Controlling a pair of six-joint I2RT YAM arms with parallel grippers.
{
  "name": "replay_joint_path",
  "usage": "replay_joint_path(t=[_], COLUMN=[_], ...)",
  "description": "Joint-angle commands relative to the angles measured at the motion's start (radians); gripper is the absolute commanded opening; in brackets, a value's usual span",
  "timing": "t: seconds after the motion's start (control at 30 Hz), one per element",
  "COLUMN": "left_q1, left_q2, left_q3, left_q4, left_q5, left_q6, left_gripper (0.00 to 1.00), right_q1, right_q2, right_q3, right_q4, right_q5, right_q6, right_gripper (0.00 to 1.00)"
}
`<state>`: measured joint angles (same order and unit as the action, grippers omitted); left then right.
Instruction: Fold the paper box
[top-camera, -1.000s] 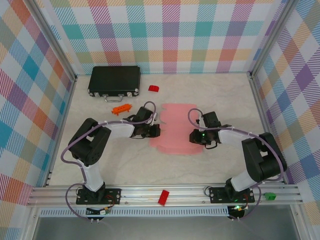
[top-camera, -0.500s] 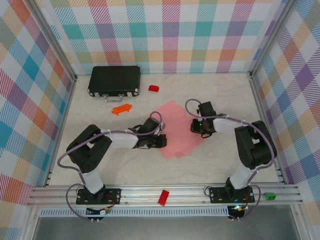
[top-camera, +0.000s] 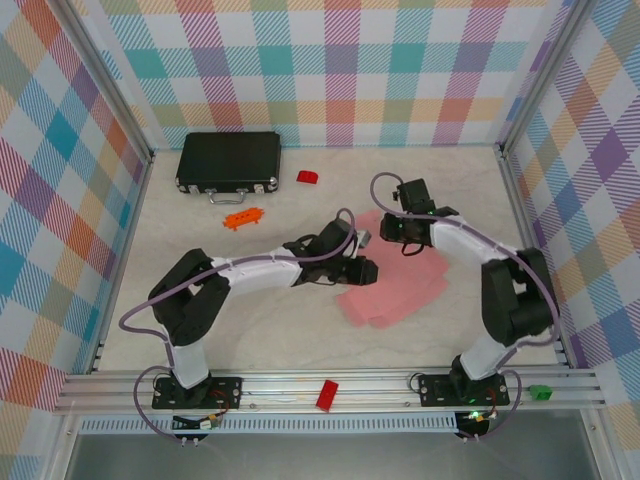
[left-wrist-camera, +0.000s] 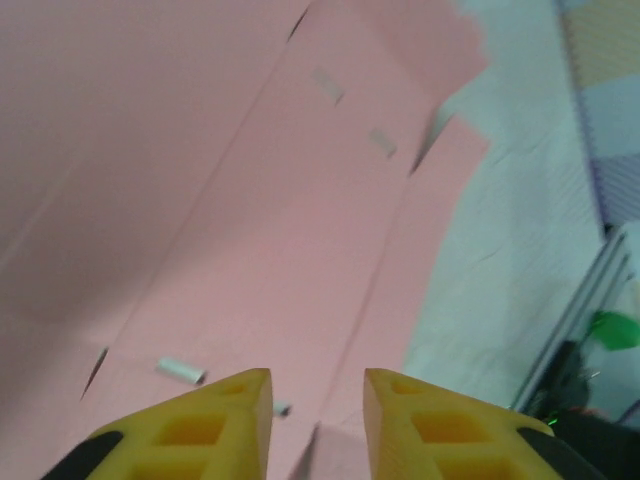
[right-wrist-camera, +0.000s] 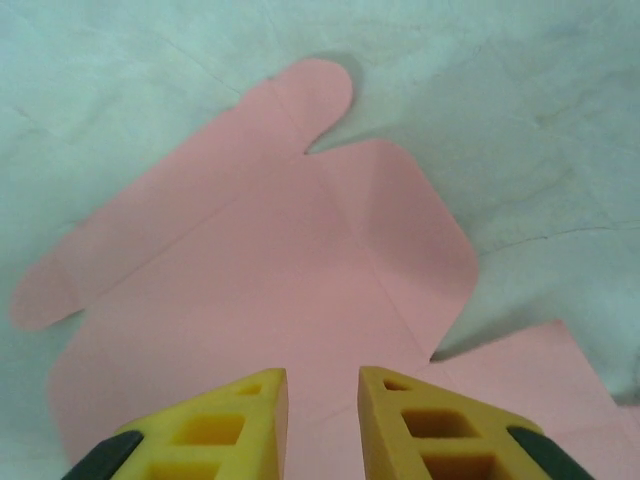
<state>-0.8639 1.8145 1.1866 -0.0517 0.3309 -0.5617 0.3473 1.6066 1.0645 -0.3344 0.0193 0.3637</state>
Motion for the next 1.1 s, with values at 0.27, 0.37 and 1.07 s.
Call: replay_joint_path(t=[0.27, 0.37, 1.07], left_q1=[0.185, 0.203, 0.219], left_q2=[0.117, 0.223, 0.171], left_q3=[0.187, 0.282, -0.007], left_q4=[-0.063, -0.077, -0.15], left_q5=[-0.041, 0.008, -0.188], left_q6=[0.119, 0.183, 0.094], left_gripper=[0.21, 0.05, 0.0], right_q1=[0.02, 0.042, 0.073], right_q2=[-0.278, -0.285, 0.058], right_q3=[-0.32, -0.367, -0.248], right_q4=[-0.025, 0.0, 0.066], right_q5=[-0.167, -0.208, -0.032], right_q6=[0.101, 0.119, 0.118], right_gripper=[0.21, 0.17, 0.11])
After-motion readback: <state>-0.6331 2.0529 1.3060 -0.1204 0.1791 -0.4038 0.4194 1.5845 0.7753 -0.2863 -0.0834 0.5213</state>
